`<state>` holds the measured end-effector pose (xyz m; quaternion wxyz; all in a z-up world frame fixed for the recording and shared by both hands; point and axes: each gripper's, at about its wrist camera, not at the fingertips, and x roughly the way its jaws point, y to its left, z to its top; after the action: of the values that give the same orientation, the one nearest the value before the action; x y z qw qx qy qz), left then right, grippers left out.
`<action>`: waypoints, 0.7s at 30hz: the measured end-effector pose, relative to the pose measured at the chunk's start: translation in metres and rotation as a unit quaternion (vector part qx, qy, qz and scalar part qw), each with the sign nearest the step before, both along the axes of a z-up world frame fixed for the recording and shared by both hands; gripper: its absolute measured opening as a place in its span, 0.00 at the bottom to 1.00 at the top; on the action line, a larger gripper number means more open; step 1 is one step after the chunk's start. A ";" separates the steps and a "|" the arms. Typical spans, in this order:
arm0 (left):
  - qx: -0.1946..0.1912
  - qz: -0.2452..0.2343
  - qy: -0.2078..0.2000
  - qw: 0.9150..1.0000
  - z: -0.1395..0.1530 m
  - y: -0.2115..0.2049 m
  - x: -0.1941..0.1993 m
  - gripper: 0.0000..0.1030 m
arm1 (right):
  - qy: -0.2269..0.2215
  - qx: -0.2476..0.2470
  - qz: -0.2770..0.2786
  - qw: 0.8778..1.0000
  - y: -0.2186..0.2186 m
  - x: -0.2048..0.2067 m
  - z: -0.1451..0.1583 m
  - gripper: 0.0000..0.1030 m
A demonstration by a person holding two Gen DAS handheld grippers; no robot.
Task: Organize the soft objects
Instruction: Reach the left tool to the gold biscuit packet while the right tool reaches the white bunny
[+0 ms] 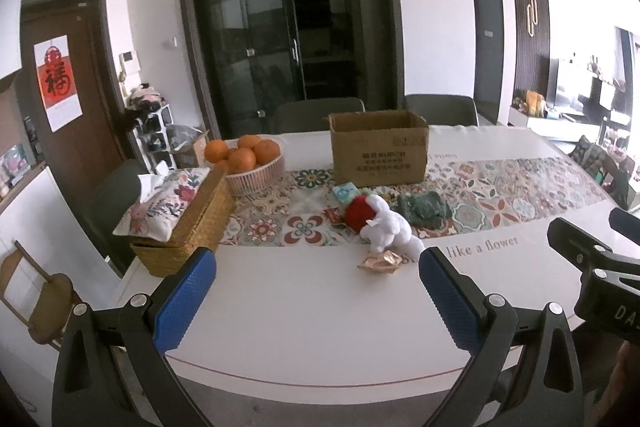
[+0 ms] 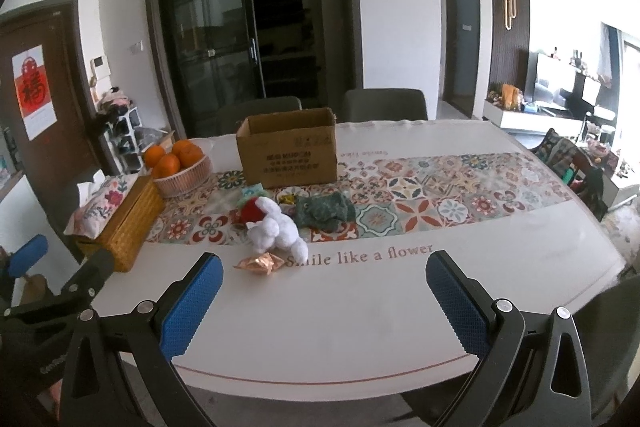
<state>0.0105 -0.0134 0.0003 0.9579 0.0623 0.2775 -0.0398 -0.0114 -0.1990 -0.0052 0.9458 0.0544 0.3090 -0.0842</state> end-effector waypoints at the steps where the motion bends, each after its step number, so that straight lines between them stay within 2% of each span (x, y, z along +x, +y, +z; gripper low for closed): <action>1: 0.001 -0.002 0.003 1.000 -0.004 -0.003 0.002 1.00 | 0.002 0.003 0.002 1.000 -0.002 0.001 -0.002 1.00; 12: -0.003 -0.017 0.042 0.999 -0.033 -0.022 0.018 1.00 | 0.032 0.018 0.014 0.999 -0.017 0.017 -0.033 1.00; 21: -0.008 -0.047 0.071 0.996 -0.061 -0.029 0.058 1.00 | 0.056 0.027 0.029 0.998 -0.019 0.060 -0.056 1.00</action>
<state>0.0683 -0.0421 -0.0602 0.9333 0.0644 0.3413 -0.0919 0.0482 -0.2185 -0.0613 0.9272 0.0663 0.3650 -0.0516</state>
